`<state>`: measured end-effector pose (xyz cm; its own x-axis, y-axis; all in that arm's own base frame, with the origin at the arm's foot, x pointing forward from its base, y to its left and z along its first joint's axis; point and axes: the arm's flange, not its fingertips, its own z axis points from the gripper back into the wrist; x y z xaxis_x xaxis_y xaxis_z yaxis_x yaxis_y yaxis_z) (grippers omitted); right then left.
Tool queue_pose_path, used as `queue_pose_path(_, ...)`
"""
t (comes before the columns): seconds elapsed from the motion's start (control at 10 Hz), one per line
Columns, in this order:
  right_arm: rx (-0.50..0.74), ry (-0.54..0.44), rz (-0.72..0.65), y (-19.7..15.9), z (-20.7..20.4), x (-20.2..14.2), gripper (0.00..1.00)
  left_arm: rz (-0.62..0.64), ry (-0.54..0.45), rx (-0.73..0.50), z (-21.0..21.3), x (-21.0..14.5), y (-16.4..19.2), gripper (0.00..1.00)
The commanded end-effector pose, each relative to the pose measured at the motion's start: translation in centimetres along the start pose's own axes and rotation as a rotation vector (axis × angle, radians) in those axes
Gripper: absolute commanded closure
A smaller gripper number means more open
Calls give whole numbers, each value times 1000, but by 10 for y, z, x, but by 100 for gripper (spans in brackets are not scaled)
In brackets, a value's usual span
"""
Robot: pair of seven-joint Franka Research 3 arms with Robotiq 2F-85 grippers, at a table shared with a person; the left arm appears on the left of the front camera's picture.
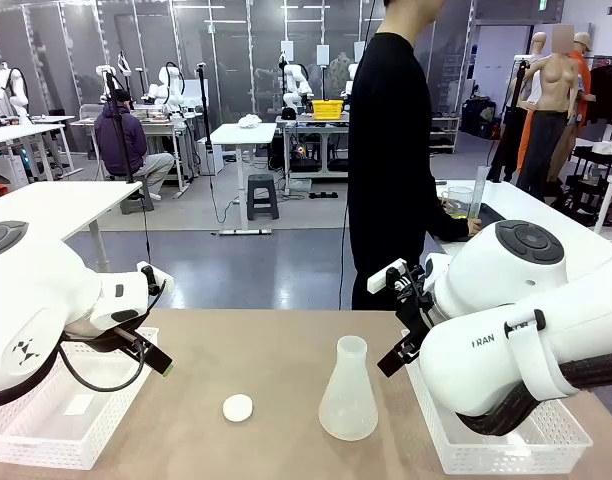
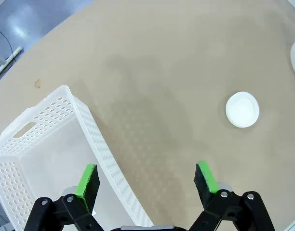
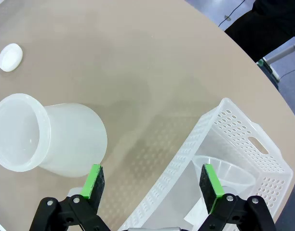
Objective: Prepare the solutions needed for the experiment.
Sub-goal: Pick up the Plastic Funnel and insert it into the Big flask.
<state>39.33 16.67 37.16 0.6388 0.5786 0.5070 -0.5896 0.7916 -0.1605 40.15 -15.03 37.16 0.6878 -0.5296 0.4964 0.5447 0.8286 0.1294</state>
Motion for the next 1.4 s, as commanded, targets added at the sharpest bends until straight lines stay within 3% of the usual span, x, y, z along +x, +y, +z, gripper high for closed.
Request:
queue_pose_path(0.0,0,0,-2,0,0,0,0,0,0,0,0,0,0,0)
queue_pose_path(0.6,0,0,0,0,0,0,0,-8,-24,24,9,7,-3,0)
queue_pose_path(0.8,-30,-68,-59,0,33,8,0,6,-74,14,28,19,-1,0)
queue_pose_path(1.1,-20,-117,-105,0,62,16,0,72,-125,-120,46,27,4,0)
queue_pose_path(1.2,-54,-126,-113,3,67,18,0,29,-105,-6,37,26,-3,0)
queue_pose_path(1.3,-34,-118,-58,-5,56,23,0,29,-105,-6,37,26,-3,0)
